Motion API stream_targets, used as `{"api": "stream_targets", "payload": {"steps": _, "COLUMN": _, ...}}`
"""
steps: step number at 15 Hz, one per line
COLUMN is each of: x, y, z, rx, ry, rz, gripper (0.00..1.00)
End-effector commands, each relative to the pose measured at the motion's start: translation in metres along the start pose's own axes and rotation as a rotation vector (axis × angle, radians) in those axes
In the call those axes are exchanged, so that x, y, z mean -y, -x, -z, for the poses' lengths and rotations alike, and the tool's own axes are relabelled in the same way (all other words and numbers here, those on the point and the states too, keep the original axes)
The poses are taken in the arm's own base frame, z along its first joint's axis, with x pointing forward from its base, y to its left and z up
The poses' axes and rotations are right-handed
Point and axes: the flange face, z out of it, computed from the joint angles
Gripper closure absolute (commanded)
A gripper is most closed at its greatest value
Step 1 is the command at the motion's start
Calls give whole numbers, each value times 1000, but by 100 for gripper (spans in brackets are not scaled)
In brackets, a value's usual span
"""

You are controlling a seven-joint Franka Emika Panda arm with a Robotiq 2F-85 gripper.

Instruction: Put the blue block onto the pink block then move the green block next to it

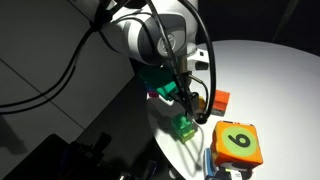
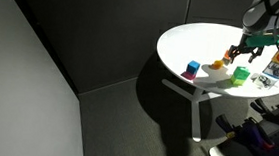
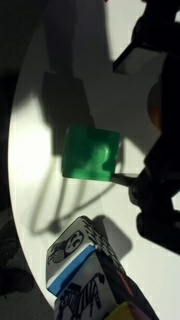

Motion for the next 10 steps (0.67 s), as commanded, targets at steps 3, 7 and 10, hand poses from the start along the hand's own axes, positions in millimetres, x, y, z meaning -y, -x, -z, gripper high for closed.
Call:
{"api": "stream_targets", "payload": {"steps": 3, "x": -19, "y": 18, "z": -10, "rx": -19, "ry": -10, "rz": -46, "gripper": 0}}
{"api": "stream_targets", "payload": {"steps": 7, "x": -26, "y": 24, "z": -18, "rx": -68, "ry": -29, "rz": -35, "gripper": 0}}
{"api": "stream_targets", "payload": {"steps": 10, "x": -29, "y": 28, "z": -24, "rx": -93, "ry": -33, "rz": -34, "gripper": 0}}
